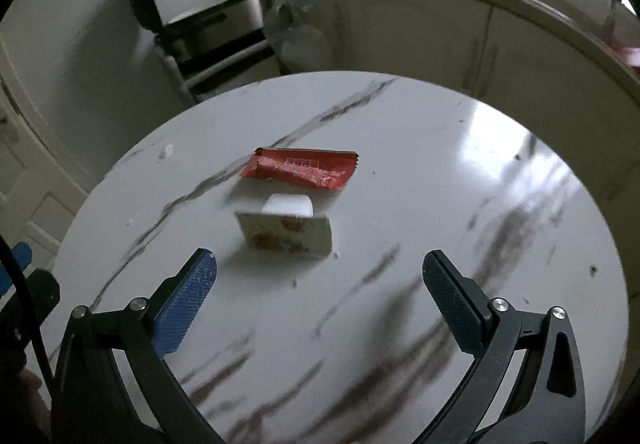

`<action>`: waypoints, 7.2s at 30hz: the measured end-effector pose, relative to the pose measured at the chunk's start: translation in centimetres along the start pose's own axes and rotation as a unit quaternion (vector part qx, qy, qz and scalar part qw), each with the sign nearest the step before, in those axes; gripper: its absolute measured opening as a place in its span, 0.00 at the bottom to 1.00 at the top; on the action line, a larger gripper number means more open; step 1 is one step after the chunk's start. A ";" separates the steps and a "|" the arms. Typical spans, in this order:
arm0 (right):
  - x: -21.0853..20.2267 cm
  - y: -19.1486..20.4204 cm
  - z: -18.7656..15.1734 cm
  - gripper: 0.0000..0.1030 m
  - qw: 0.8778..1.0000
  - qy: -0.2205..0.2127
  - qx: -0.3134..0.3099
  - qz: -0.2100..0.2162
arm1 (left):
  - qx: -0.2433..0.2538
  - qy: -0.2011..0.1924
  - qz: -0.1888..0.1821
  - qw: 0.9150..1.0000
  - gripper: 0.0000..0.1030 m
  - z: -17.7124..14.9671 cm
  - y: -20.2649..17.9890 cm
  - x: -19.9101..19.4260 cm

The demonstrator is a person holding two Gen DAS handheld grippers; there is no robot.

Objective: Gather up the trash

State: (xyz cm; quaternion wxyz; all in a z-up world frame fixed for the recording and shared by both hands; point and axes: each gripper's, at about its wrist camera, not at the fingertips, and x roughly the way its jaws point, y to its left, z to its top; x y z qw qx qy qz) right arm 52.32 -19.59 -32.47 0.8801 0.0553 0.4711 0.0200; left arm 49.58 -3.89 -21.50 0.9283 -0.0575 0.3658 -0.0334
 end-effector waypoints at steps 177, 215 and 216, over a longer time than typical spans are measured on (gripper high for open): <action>-37.7 -0.8 -15.3 1.00 0.949 -0.313 0.010 -0.043 | 0.067 -0.186 0.009 0.980 0.99 -19.8 -7.9 -36.6; -39.0 3.1 -17.0 1.00 0.942 -0.330 -0.025 -0.052 | 0.051 -0.238 0.004 0.970 0.99 -25.6 -6.3 -41.7; -39.1 3.1 -17.0 1.00 0.942 -0.330 -0.025 -0.052 | 0.052 -0.238 0.004 0.970 0.99 -25.6 -6.2 -41.6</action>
